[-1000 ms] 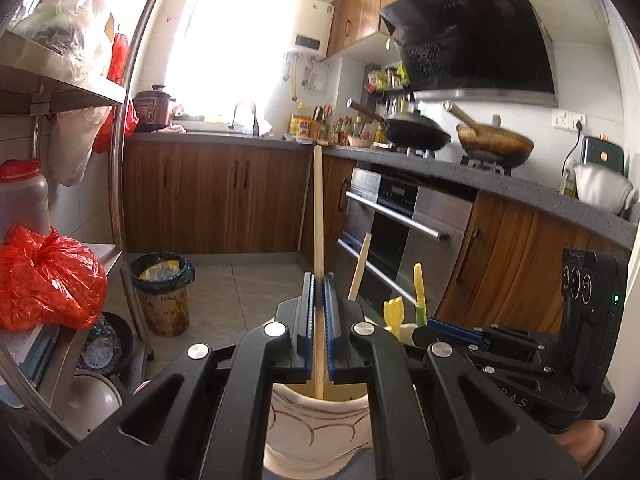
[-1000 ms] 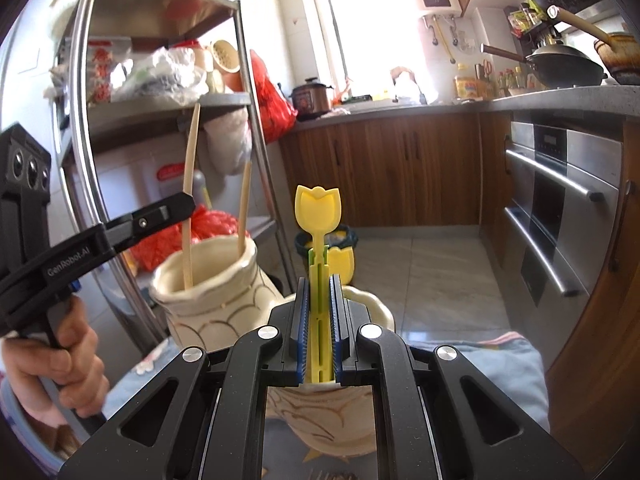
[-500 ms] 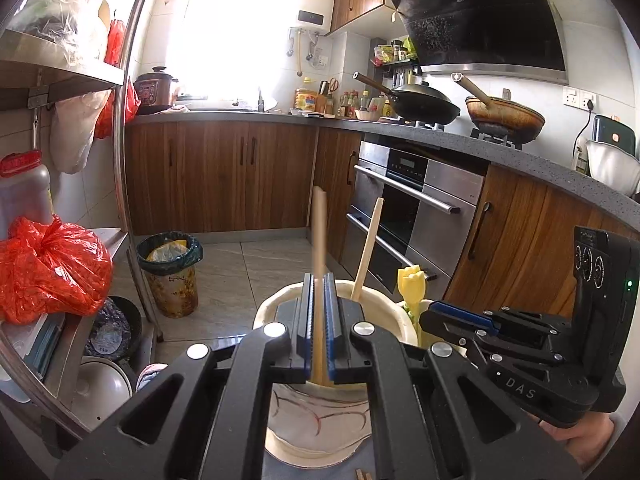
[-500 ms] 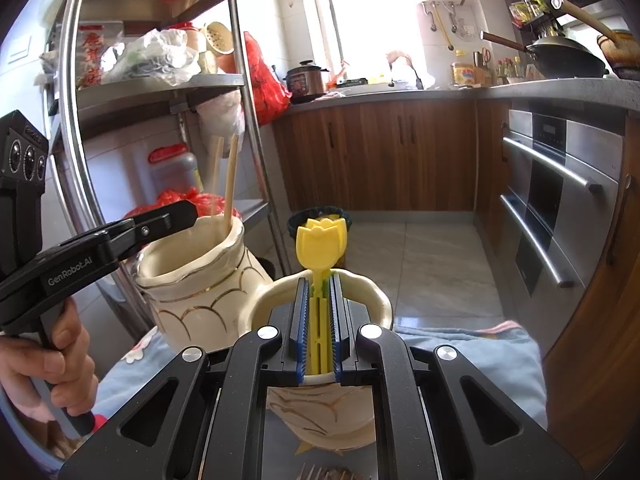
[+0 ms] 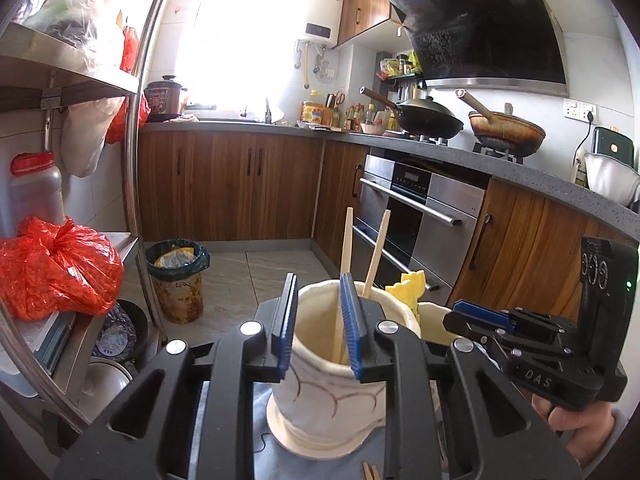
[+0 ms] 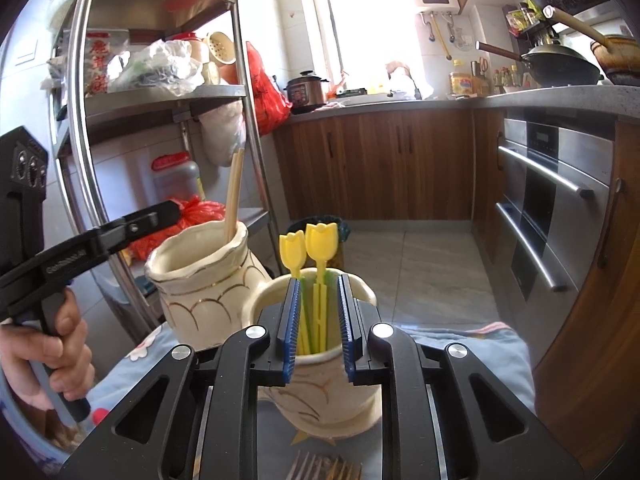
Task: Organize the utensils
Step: 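Open both tools and withdraw them back over the forks and chopsticks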
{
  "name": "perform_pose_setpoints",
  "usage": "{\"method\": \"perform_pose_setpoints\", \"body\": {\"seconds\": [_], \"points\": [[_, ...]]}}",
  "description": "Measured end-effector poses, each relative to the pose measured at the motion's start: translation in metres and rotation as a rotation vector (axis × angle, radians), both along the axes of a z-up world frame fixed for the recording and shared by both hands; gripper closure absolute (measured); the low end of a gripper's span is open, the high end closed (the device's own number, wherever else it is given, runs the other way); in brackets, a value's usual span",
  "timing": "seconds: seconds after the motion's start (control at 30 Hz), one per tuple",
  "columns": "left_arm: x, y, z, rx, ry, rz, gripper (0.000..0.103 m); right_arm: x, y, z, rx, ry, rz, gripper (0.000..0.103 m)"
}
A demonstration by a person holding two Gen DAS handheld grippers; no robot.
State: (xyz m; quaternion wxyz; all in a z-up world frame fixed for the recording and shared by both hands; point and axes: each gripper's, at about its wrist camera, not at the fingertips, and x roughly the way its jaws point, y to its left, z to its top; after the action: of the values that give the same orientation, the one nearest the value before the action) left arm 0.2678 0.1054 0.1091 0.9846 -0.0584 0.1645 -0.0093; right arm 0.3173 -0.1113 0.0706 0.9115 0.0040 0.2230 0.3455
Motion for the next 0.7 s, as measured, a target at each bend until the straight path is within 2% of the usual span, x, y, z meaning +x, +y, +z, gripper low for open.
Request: {"method": "perform_pose_setpoints", "body": {"seconds": [0.13,0.2,0.27,0.43,0.7], "points": [[-0.012,-0.004,0.001,0.024,-0.01,-0.009,0.067,-0.007,-0.005,0.001,-0.014,-0.01,-0.007,0.077],[-0.021,-0.004,0.002,0.033,-0.021,0.0,0.064,-0.01,-0.009,0.002,-0.012,-0.014,-0.012,0.072],[-0.03,-0.003,0.002,0.031,-0.027,0.011,0.06,-0.015,-0.013,0.002,-0.013,-0.015,-0.015,0.071],[-0.051,-0.004,-0.005,0.032,-0.022,0.015,0.059,-0.026,-0.027,0.004,-0.013,-0.024,-0.026,0.069],[-0.077,0.001,-0.044,0.017,0.075,0.017,0.059,-0.042,-0.051,-0.006,-0.019,0.012,-0.058,0.068]]}}
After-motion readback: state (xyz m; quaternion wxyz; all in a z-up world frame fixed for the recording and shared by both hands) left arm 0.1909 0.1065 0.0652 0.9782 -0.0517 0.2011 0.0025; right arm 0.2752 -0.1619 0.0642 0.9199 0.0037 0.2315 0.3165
